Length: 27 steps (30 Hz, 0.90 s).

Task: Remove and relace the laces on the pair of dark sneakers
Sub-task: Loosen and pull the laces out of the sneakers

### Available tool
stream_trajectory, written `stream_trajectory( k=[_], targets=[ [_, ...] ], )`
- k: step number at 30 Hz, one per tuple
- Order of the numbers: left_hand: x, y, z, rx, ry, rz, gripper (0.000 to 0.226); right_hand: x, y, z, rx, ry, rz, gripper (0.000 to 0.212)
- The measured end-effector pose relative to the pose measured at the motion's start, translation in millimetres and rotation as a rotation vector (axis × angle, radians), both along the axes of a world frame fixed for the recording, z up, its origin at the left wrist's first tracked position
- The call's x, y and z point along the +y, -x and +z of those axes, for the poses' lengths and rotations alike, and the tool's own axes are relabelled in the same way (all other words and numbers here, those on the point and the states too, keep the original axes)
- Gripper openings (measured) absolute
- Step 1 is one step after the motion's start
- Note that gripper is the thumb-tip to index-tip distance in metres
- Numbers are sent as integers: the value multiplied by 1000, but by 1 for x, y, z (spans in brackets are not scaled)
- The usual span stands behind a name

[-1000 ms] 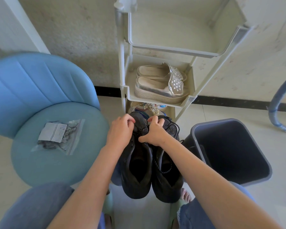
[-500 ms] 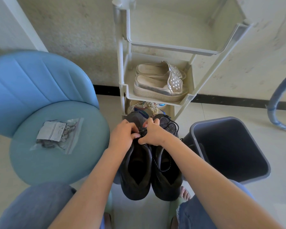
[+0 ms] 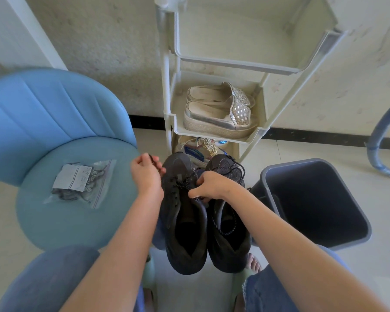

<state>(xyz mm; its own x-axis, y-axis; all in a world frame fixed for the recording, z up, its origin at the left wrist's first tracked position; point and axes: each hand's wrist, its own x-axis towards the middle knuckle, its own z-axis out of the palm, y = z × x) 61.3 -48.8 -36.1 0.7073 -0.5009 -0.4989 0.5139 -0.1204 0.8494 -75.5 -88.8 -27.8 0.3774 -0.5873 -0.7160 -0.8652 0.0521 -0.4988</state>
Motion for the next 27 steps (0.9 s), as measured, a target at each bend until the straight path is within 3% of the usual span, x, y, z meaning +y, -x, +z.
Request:
stream_trajectory(
  k=[2,4,5,7,11,13,19,21,24,25,27],
  targets=[
    [2,4,-6,-402,-178,-351,7,1,-2,-1,12,46,3,24],
    [5,5,-12,-806,-374,-808,9,1,-2,-2,11,81,-14,25],
    [7,5,-12,-946,-453,-994,12,1,-2,-1,10,85,-19,26],
    [9,5,-9,-1042,-537,-1226,15,3,-3,-1,31,100,-9,37],
    [8,0,-6,-960,-472,-1325,8,6,-3,1,193,342,161,54],
    [8,0,-10,-979,-458,-1278,5,7,-3,7,185,314,148,51],
    [11,7,-19,-901,-362,-575,19,8,3,18,160,236,115,46],
    [8,1,-15,-721,-366,-358,24,8,3,18,159,225,126,46],
    [7,2,-10,-187,-203,-196,21,6,1,14,154,232,134,48],
    [7,7,-8,-79,-125,-237,19,5,1,12,158,233,131,48],
    [3,12,-5,-147,-98,-480,16,2,1,7,160,232,120,49]
  ],
)
